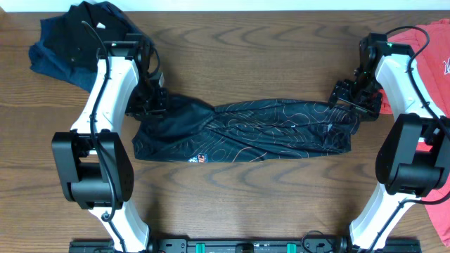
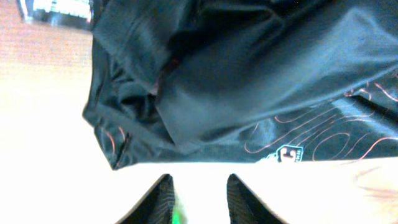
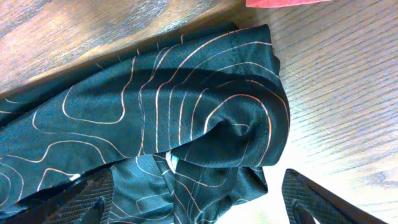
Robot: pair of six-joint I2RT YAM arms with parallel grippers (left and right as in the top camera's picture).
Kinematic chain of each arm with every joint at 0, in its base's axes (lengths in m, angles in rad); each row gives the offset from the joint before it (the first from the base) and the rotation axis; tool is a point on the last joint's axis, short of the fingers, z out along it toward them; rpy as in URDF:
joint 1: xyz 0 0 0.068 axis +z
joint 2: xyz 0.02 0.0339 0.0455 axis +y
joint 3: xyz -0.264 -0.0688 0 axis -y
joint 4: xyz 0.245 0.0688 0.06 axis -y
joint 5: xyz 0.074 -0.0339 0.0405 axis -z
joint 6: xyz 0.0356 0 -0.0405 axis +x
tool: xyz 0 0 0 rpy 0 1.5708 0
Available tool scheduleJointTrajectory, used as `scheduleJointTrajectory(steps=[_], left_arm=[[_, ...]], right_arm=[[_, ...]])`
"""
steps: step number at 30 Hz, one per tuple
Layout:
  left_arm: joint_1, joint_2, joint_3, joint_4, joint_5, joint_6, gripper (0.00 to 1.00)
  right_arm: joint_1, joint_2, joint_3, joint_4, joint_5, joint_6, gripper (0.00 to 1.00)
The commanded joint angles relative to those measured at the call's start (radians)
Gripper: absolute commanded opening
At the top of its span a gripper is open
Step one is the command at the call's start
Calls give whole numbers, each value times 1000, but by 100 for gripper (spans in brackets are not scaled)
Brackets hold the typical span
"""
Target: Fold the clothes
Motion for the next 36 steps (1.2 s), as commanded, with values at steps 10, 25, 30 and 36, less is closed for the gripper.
scheduleJointTrajectory(steps=[10, 25, 30, 36], left_arm=[[3, 2, -1, -4, -107, -122, 35], [-90, 2, -25, 34, 72, -43, 33], [-108, 3, -88, 108, 73, -74, 15], [-106, 3, -167, 187, 72, -73, 12]], right_arm=[[30, -105, -6, -52, -6, -28, 85], [9, -116, -186, 56, -186, -158, 66], [17, -116, -271, 146, -227, -154, 64], [12, -116, -318, 209, -205, -153, 66]])
